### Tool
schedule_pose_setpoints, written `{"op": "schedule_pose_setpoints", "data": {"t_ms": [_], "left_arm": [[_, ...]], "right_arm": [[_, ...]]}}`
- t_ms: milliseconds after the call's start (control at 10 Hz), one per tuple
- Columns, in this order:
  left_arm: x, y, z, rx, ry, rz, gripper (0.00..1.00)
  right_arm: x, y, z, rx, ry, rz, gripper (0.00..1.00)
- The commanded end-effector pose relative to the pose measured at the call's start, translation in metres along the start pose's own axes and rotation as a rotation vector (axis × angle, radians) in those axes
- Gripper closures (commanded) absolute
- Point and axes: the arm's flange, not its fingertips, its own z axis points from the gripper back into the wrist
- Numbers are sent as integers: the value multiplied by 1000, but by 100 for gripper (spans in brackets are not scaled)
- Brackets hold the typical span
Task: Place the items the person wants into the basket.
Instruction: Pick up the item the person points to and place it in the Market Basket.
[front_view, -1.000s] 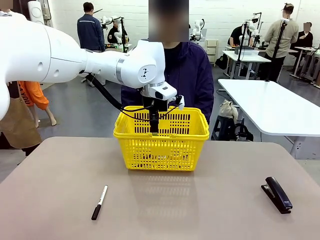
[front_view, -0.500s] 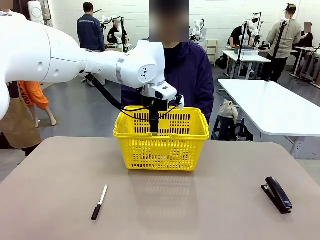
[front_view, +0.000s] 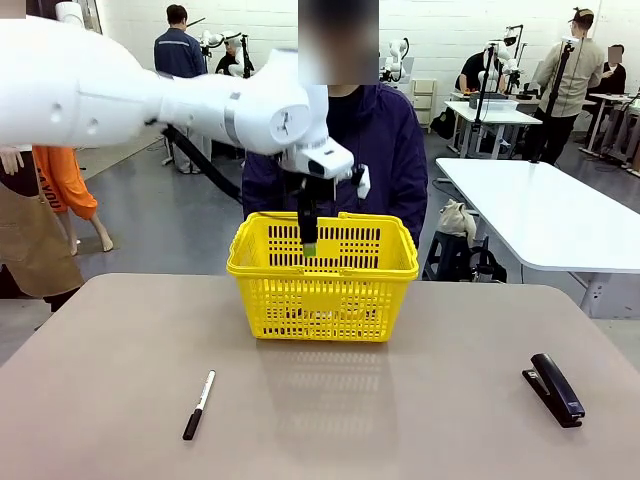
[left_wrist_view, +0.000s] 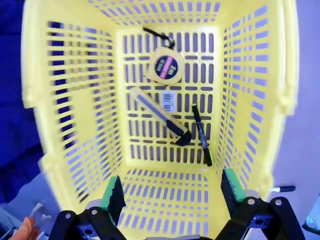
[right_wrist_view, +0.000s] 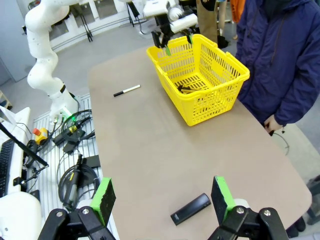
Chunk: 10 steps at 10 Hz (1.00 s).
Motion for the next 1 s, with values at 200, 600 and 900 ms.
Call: {"op": "schedule_pose_setpoints", "data": {"t_ms": [200, 600, 900], "left_arm": [[-83, -85, 106, 177, -49, 71, 0], [-175, -141, 136, 227, -105, 295, 0], [-218, -147, 134, 184, -124, 405, 0]], "right_arm": [[-1, -1, 1, 10, -8, 11, 0], [-1, -1, 1, 10, -8, 11, 0], [-1, -1, 1, 10, -8, 11, 0]]}}
